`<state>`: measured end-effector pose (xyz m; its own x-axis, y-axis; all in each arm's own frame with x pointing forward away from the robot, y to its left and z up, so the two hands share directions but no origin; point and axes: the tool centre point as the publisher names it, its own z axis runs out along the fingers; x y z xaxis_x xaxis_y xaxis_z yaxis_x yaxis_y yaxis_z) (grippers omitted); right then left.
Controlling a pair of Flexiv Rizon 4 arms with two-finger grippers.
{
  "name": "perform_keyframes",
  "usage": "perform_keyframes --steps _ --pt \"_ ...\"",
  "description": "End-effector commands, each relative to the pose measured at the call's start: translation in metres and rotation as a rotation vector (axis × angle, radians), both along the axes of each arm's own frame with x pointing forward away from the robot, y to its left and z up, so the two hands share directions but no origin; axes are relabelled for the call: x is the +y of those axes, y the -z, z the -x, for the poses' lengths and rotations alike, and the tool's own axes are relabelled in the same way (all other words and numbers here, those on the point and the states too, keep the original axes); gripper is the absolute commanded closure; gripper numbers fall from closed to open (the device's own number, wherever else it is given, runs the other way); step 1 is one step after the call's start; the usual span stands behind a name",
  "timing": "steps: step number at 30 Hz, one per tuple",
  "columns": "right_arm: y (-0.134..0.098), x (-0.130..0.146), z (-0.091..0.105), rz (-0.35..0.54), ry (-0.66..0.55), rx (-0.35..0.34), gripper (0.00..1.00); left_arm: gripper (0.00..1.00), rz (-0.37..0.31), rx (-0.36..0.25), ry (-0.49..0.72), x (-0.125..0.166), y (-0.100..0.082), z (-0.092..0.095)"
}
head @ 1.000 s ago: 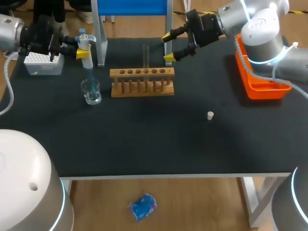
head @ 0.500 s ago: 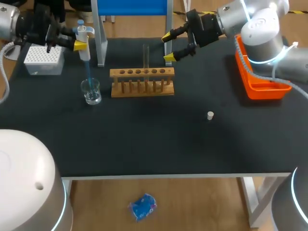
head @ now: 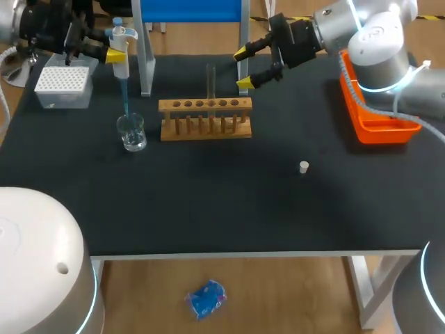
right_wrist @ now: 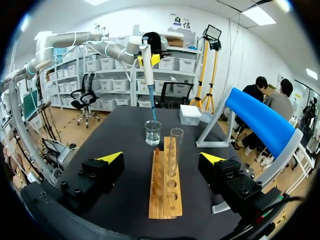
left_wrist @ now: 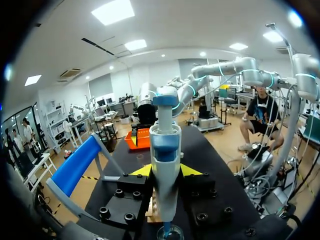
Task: Invert the test tube, pick up the pipette, mount the tip to pipette, aspirate from beaker and dispense into the tube, eject the tip, return the pipette, and cap with the stopper.
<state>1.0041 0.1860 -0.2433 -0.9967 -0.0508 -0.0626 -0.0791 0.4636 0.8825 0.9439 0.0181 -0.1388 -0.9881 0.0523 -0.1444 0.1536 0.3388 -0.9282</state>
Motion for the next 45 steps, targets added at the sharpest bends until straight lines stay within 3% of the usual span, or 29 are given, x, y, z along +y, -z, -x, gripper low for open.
perform_keyframes --steps 1,24,34,38,45 --pt "0.000 0.000 0.000 -0.001 0.000 -0.001 0.00 1.00 -0.002 -0.001 -0.005 0.000 -0.001 0.002" --pt "0.000 0.000 0.000 -0.001 0.000 -0.001 0.00 1.00 -0.002 -0.001 -0.005 0.000 -0.001 0.002" --pt "0.000 0.000 0.000 -0.001 0.000 -0.001 0.00 1.00 -0.015 0.026 -0.002 -0.012 -0.039 0.007" --pt "0.000 0.000 0.000 -0.001 0.000 -0.001 0.00 1.00 -0.033 0.076 -0.009 -0.019 -0.052 0.010" --pt "0.000 0.000 0.000 -0.001 0.000 -0.001 0.00 1.00 -0.033 0.111 0.015 -0.033 -0.079 0.006"
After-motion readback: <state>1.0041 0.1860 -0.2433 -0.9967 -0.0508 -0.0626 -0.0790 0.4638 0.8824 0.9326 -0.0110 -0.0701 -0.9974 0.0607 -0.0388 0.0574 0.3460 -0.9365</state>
